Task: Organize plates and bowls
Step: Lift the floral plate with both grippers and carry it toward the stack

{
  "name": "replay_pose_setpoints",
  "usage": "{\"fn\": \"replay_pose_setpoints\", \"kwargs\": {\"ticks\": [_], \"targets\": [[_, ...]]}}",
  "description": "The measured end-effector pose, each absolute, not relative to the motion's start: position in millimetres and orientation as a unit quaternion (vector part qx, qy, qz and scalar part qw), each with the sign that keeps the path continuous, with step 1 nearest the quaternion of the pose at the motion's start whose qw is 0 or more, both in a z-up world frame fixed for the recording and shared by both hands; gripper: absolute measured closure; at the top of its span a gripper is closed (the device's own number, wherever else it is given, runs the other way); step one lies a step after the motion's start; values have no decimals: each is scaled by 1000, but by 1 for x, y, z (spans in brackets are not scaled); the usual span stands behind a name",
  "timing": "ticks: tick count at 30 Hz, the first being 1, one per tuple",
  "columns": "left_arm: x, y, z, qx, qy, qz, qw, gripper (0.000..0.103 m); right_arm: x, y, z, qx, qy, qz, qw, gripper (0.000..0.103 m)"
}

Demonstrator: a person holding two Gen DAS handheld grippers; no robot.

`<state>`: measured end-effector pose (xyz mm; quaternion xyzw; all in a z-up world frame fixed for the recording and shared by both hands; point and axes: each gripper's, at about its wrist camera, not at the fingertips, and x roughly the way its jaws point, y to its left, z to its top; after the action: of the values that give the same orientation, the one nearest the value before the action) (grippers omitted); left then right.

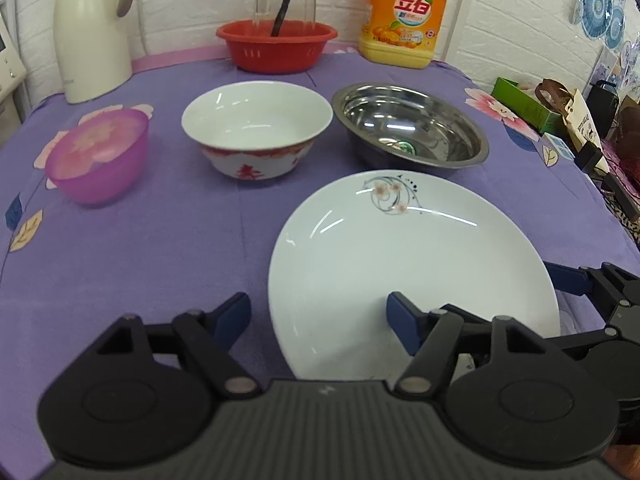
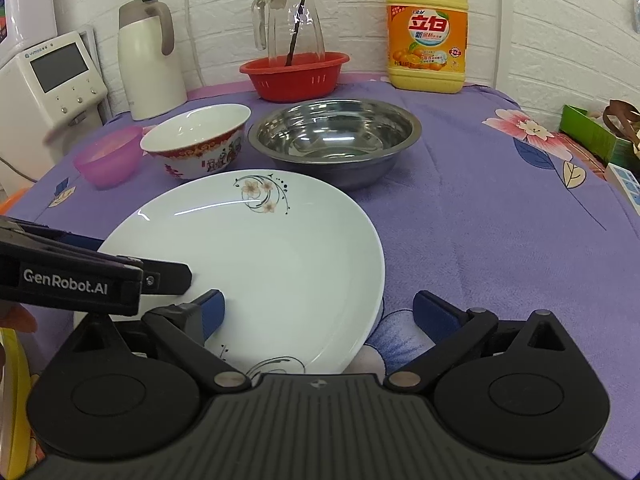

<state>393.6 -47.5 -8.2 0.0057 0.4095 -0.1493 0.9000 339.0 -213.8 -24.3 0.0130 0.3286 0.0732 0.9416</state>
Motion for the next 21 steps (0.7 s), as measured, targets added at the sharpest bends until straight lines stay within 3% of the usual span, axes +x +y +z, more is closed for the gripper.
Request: {"fn": "replay_pose_setpoints", "kwargs": {"ticks": [3, 10, 21], "targets": [[391, -50, -7, 7, 400, -157, 903, 48, 338, -212, -24, 15, 321, 76, 944, 0], [385, -51, -4, -8, 405, -142, 903, 59, 331, -204, -20, 23, 317, 82, 944, 0], [327, -27, 42, -7, 351, -146, 925, 60, 271, -184, 18, 32, 260, 82, 962, 0]]}}
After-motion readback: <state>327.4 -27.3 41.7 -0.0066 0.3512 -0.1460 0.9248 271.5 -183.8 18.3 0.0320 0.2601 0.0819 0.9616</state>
